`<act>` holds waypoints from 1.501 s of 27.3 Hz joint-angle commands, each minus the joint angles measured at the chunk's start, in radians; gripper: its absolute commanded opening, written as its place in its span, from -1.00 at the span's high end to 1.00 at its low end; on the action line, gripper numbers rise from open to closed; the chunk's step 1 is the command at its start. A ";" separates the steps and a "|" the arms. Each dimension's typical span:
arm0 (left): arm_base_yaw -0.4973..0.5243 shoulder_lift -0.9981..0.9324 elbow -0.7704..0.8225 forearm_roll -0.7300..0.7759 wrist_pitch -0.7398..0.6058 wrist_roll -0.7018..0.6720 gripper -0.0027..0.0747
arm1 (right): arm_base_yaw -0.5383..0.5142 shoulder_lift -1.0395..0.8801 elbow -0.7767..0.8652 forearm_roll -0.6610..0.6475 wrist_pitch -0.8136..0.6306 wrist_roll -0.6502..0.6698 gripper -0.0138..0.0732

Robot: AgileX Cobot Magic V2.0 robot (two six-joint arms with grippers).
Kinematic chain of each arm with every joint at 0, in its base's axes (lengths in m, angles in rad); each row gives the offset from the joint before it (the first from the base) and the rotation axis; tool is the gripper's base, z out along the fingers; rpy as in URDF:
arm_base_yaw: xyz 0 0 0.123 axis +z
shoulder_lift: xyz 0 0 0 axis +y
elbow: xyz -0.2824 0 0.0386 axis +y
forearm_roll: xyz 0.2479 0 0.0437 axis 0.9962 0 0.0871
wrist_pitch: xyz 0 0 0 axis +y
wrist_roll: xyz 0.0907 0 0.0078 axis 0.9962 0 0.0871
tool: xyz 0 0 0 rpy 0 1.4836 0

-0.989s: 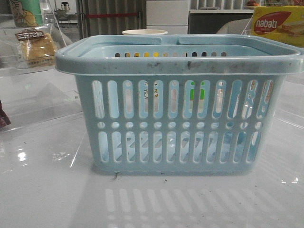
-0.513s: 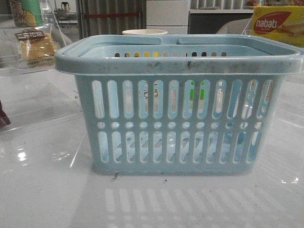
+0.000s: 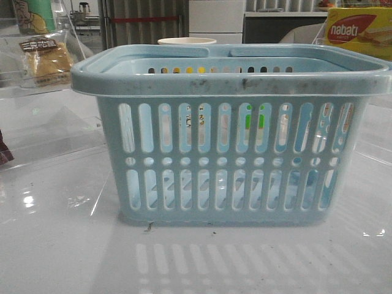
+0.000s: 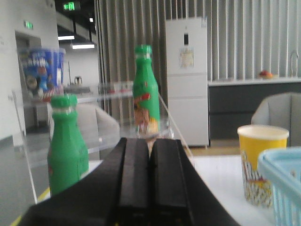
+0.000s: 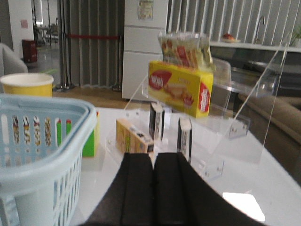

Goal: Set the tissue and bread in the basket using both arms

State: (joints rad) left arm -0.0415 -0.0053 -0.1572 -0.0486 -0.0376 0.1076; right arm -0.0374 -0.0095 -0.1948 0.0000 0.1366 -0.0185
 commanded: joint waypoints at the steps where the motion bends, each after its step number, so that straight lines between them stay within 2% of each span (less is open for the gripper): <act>1: -0.008 0.025 -0.141 -0.007 -0.055 -0.006 0.70 | -0.004 0.016 -0.151 -0.007 -0.012 0.001 0.56; 8: -0.008 0.158 -0.372 -0.007 0.044 -0.006 0.70 | -0.004 0.145 -0.389 -0.007 0.113 0.001 0.56; 16: -0.008 0.338 -0.587 -0.007 0.319 -0.006 0.70 | -0.004 0.354 -0.574 -0.007 0.322 0.001 0.56; 30: -0.008 0.505 -0.567 -0.007 0.566 -0.006 0.70 | -0.004 0.605 -0.567 -0.007 0.487 0.001 0.56; 36: -0.008 0.548 -0.544 -0.007 0.584 -0.006 0.70 | -0.004 0.690 -0.567 -0.012 0.518 0.001 0.55; 39: -0.008 0.557 -0.537 -0.007 0.587 -0.006 0.69 | -0.004 0.720 -0.567 -0.018 0.530 0.001 0.44; 41: -0.008 0.564 -0.535 -0.007 0.594 -0.006 0.61 | -0.004 0.741 -0.567 -0.022 0.538 0.001 0.23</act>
State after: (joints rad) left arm -0.0415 0.5426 -0.6664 -0.0486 0.6232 0.1076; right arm -0.0374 0.6982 -0.7326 0.0000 0.7265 -0.0185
